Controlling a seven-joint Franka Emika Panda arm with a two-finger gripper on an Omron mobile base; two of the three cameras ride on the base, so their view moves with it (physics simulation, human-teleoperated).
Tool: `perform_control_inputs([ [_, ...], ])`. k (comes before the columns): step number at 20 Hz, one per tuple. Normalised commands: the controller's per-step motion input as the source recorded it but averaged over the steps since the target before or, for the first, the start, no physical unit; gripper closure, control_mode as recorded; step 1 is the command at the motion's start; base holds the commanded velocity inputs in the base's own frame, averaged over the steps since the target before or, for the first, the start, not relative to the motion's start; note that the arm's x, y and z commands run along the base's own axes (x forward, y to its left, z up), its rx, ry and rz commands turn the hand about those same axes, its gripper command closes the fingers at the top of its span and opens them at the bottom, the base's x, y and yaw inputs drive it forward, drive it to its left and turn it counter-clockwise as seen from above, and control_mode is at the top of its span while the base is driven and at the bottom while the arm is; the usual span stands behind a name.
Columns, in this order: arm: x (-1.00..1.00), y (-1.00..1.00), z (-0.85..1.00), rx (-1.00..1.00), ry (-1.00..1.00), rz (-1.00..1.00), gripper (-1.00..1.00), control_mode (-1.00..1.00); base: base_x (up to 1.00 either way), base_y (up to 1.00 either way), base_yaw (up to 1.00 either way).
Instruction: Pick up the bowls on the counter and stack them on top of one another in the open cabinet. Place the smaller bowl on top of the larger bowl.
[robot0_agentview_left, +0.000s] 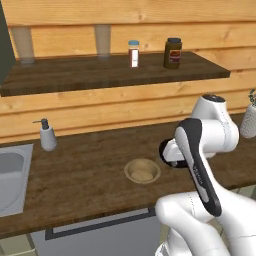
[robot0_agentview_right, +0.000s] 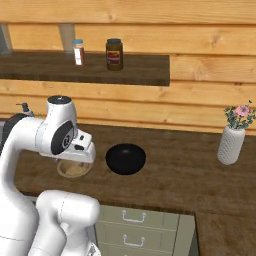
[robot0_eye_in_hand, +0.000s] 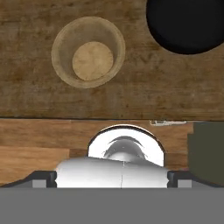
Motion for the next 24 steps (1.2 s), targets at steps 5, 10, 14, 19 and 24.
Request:
perform_control_inputs([
  [5, 0.40, 0.01, -0.84, 0.07, 0.13, 0.00, -1.00, -1.00, 0.00, 0.00, 0.00],
  [10, 0.27, 0.09, -0.26, -0.02, -0.11, -0.05, -1.00, -1.00, 0.00, 0.00, 0.00],
  [14, 0.78, 0.05, 0.00, -0.03, 0.03, -0.04, -1.00, -1.00, 0.00, 0.00, 0.00],
  [19, 0.52, 0.00, 0.00, -0.05, 0.14, -0.04, -1.00, -1.00, 0.00, 0.00, 0.00],
  [24, 0.43, 0.02, -0.30, -0.02, 0.17, -0.04, -1.00, -1.00, 0.00, 0.00, 0.00],
])
